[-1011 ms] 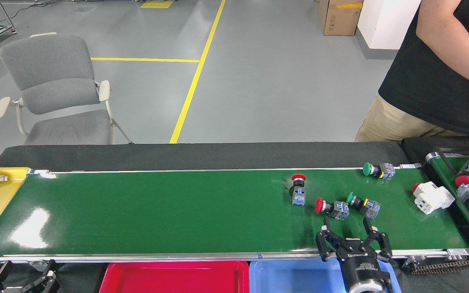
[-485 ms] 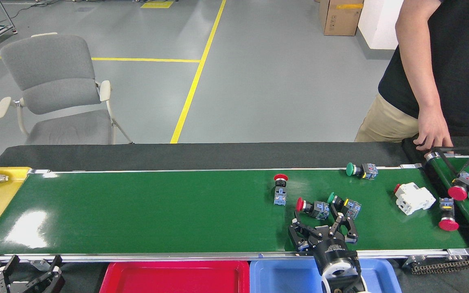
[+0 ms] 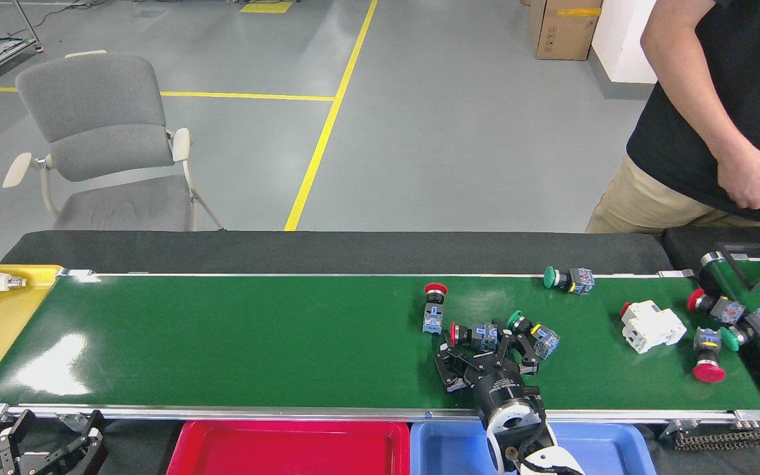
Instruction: Pick switch part from conveyor to tray
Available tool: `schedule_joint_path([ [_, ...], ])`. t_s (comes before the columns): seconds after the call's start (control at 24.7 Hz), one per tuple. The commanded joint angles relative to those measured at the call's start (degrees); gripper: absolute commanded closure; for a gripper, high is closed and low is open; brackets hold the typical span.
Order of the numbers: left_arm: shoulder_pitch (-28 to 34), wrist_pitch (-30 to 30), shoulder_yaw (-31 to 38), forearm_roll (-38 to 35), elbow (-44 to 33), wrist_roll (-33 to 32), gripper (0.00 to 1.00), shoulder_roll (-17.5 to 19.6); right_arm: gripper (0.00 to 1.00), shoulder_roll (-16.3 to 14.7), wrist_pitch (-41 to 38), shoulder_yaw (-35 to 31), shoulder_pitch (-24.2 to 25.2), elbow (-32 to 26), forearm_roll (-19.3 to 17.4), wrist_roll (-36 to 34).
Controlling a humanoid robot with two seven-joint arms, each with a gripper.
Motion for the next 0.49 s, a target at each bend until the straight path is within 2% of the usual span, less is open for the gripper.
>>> schedule_joint_path([
  [0.0,-0.4,0.2,0.2,-0.1,-0.5,0.2,0.00,0.8,0.90,0.2,-0.6,0.3,-0.3,-1.8,0.0,0.2],
  [0.16,-0.3,0.2,0.2,0.0,-0.5,0.2,0.00,0.8,0.91,0.0,-0.7,7.2,2.2,-8.3,0.0,0.1],
  [0.24,-0.3,0.2,0.3,0.0,-0.6,0.2,0.00,0.7,0.90,-0.3,-0.8,13.3,4.4,-13.2,0.1,0.0],
  [0.28,-0.3,0.2,0.3,0.0,-0.6,0.3,0.00,0.7,0.85,-0.4,-0.8,17.5,5.2,-14.7,0.2,-0.1],
  [0.32,-0.3,0.2,0.2,0.0,-0.6,0.3,0.00,0.7,0.69,-0.5,-0.8,21.2,5.5,-15.5,0.2,-0.5],
  [0.36,-0.3,0.2,0.2,0.0,-0.6,0.2,0.00,0.7,0.20,-0.9,-0.8,25.0,5.6,-15.6,0.2,-1.6],
  [0.4,-0.3,0.2,0.1,0.0,-0.7,0.2,0.00,0.7,0.00,-1.2,-0.7,27.3,5.6,-15.6,0.2,-2.8],
  [0.44,-0.3,0.2,0.0,0.0,-0.9,0.3,0.00,0.8,0.00,-1.3,-0.8,29.2,5.5,-15.6,0.2,-3.7],
])
